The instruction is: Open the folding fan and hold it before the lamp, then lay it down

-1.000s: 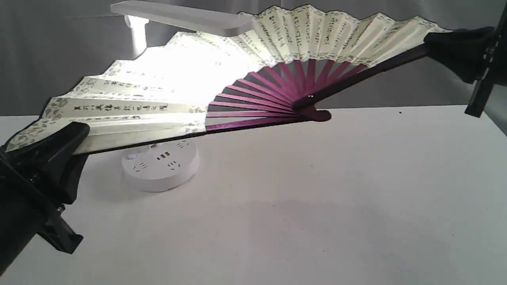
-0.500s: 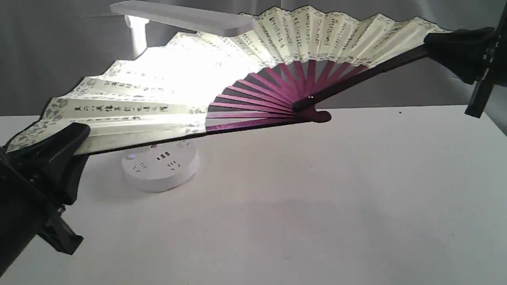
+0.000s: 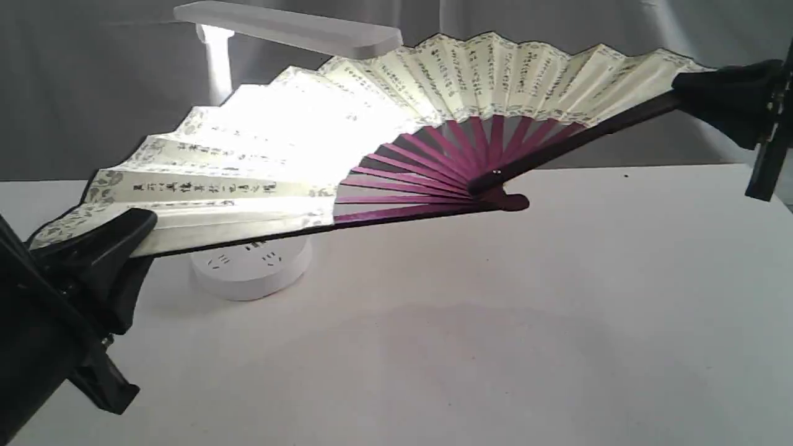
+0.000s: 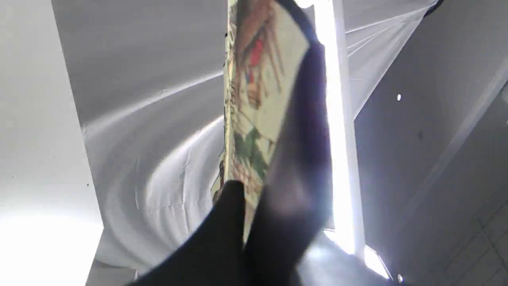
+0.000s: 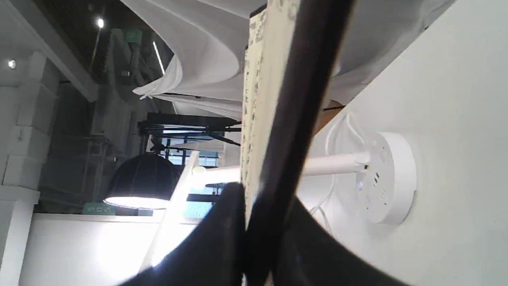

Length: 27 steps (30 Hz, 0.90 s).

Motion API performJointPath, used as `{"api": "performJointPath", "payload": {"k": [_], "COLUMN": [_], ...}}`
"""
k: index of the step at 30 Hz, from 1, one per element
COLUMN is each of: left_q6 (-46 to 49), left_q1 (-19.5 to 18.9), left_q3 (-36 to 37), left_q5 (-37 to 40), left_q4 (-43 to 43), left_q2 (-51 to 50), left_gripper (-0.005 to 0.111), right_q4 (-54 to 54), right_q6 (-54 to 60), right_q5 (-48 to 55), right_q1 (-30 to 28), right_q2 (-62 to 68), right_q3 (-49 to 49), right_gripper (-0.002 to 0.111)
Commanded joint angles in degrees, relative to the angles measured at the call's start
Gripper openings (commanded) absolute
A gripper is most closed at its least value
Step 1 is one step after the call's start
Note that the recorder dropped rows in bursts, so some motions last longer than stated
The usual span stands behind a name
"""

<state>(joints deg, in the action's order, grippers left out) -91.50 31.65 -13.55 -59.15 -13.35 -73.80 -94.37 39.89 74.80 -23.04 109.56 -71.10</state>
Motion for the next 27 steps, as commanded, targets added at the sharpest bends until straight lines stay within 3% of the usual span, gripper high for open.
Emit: {"api": "performJointPath", "payload": {"k": [1,12,20,27], "left_q6": [-4.15,-3.89,-2.64,-4.53], "left_q1": [-0.32,-0.32,-0.32,-0.32], "left_q3": [0.13,-3.53,-6.61,-8.2], "left_q5": [-6.35,10.35,11.43,10.98], "left_q4": [-5.45,-3.45,-2.39,-2.88], "left_q2": [1.48,1.48,-3.02,-8.39], "left_gripper": [0.0,0.0,0.0,0.0], "right_q4": [1.41,7.94,7.45,7.42], "right_q6": [3.12,2.78,1.86,2.0], "right_q5": [-4.83,-4.83,-4.83,-6.45], "right_q1": [-2.62,-5.57,-5.82,-9.63], "right_q2": [-0.07,-0.07,-0.07,-0.07], "right_q3": [0.03,0.04,4.16,7.83], "right_gripper": [0.0,0.0,0.0,0.0]}}
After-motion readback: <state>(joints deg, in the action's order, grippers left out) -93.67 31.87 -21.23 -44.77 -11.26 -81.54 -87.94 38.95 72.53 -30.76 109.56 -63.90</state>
